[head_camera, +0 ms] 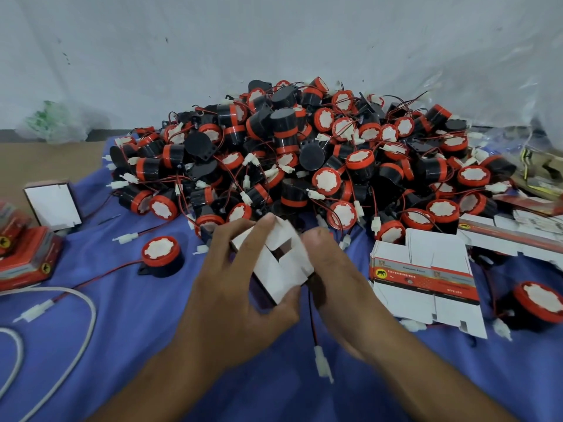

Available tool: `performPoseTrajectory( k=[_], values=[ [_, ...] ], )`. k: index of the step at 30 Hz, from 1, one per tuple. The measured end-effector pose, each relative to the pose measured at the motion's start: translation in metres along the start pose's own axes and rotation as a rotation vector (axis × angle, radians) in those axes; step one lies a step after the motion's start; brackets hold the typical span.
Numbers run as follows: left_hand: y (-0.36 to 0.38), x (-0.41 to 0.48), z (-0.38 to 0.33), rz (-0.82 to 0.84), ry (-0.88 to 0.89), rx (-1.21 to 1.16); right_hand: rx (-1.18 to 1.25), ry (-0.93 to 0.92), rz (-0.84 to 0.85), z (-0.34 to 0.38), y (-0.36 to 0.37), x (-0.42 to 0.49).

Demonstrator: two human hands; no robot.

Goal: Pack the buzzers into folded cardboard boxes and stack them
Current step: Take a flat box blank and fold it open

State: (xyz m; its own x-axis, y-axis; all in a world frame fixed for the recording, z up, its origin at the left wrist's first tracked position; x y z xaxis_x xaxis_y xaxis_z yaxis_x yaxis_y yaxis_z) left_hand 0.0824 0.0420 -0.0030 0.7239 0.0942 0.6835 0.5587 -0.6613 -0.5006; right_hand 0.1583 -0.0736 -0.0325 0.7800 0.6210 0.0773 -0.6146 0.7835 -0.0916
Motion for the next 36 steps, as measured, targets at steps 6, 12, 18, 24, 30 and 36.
performPoseTrajectory(
  k=[6, 12, 18, 24, 30, 36],
  values=[
    [0.004, 0.000, -0.004, 0.038, 0.058, 0.028, -0.261, -0.124, 0.059, 0.011, -0.004, -0.001],
    [0.005, -0.001, -0.004, 0.002, 0.072, 0.092, -0.544, -0.280, -0.029, 0.018, -0.001, -0.008],
    [0.004, -0.002, -0.004, -0.016, 0.100, 0.120, -0.393, -0.219, -0.045, 0.013, 0.002, -0.009],
    [0.004, -0.005, 0.001, -0.043, 0.123, 0.167, -0.348, -0.223, -0.020, 0.012, 0.011, -0.008],
    [0.006, -0.007, 0.000, -0.051, 0.149, 0.164, -0.009, -0.136, -0.020, 0.010, 0.003, -0.004],
    [0.009, -0.006, 0.000, -0.002, 0.101, 0.062, -0.133, -0.178, -0.026, 0.013, 0.001, -0.004]
  ],
)
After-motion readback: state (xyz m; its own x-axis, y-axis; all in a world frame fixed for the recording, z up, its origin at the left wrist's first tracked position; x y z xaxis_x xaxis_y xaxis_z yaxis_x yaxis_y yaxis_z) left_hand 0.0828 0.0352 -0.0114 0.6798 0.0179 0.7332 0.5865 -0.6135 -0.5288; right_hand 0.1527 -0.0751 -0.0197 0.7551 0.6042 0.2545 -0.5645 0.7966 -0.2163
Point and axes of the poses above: each hand's wrist, its own x-axis towards the middle knuckle, its own y-axis out of the palm, z = x × y, the point moved 6 cm from there along x, towards the middle knuckle, and after that the axes turned 13 degrees about -x, right-handed, at the moved point
